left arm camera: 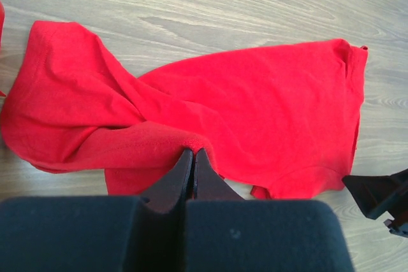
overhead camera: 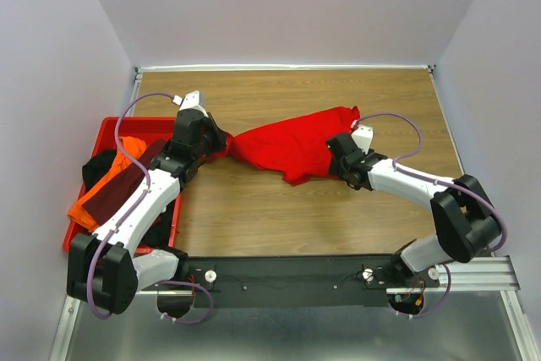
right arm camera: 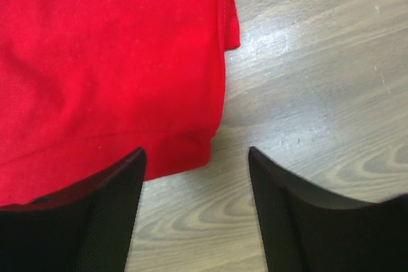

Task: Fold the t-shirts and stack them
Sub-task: Flatten the tshirt out

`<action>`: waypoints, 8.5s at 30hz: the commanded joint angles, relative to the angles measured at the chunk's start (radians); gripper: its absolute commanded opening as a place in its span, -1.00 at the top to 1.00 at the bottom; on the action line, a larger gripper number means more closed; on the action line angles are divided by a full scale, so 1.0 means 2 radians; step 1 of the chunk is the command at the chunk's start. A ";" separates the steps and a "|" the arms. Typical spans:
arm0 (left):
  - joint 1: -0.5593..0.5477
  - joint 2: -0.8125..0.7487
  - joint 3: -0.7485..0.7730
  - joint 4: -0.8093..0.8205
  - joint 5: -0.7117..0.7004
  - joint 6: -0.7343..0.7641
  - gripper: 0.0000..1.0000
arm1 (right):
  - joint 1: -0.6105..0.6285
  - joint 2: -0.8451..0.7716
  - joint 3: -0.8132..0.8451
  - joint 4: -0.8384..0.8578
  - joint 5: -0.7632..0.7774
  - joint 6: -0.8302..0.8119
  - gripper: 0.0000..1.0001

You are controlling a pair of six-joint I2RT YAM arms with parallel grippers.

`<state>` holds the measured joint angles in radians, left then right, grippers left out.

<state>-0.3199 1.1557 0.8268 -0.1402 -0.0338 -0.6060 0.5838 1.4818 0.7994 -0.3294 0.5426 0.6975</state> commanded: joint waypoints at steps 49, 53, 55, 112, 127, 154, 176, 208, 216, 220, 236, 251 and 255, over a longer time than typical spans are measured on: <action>-0.004 -0.019 -0.090 0.026 0.097 0.015 0.13 | -0.138 -0.077 0.363 -0.045 -0.012 -0.126 0.99; -0.004 -0.019 -0.097 0.013 0.071 0.000 0.00 | -0.138 -0.103 0.350 -0.049 -0.030 -0.121 0.99; -0.004 -0.012 -0.086 0.010 0.058 -0.009 0.00 | -0.138 -0.125 0.334 -0.049 -0.047 -0.110 0.99; -0.088 0.623 0.568 -0.109 -0.124 0.115 0.99 | 0.012 -0.227 -0.012 -0.052 -0.138 -0.031 0.99; -0.064 0.303 0.406 -0.070 -0.173 0.084 1.00 | 0.006 -0.186 0.213 -0.143 0.042 -0.099 0.99; -0.059 -0.135 0.283 -0.034 -0.238 0.064 1.00 | 0.005 -0.198 0.513 -0.156 0.130 -0.211 0.99; 0.030 0.198 0.445 0.210 -0.158 0.090 1.00 | -0.151 0.184 0.805 0.030 -0.071 -0.276 0.99; 0.103 0.168 0.042 0.150 -0.051 -0.120 1.00 | -0.173 -0.080 0.045 0.103 -0.089 -0.084 0.99; 0.089 0.103 -0.050 0.098 -0.054 -0.147 1.00 | -0.176 -0.108 -0.018 0.021 -0.099 -0.063 0.92; 0.086 0.066 -0.075 0.087 -0.053 -0.128 1.00 | -0.180 -0.111 -0.015 -0.002 -0.106 -0.067 0.76; 0.084 0.009 -0.126 0.073 -0.038 -0.102 0.42 | -0.182 -0.140 -0.034 -0.029 -0.120 -0.057 0.47; 0.076 0.052 -0.039 0.035 -0.060 -0.092 0.44 | -0.206 -0.015 0.067 -0.033 -0.057 -0.053 -0.10; 0.043 0.104 -0.015 0.033 -0.050 -0.098 0.46 | -0.255 0.060 0.094 -0.006 -0.071 -0.055 -0.10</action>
<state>-0.1875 1.3048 0.7589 -0.0498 -0.1410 -0.7937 0.1562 1.5150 0.9463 -0.3717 0.3744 0.5774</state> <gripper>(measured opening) 0.275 0.547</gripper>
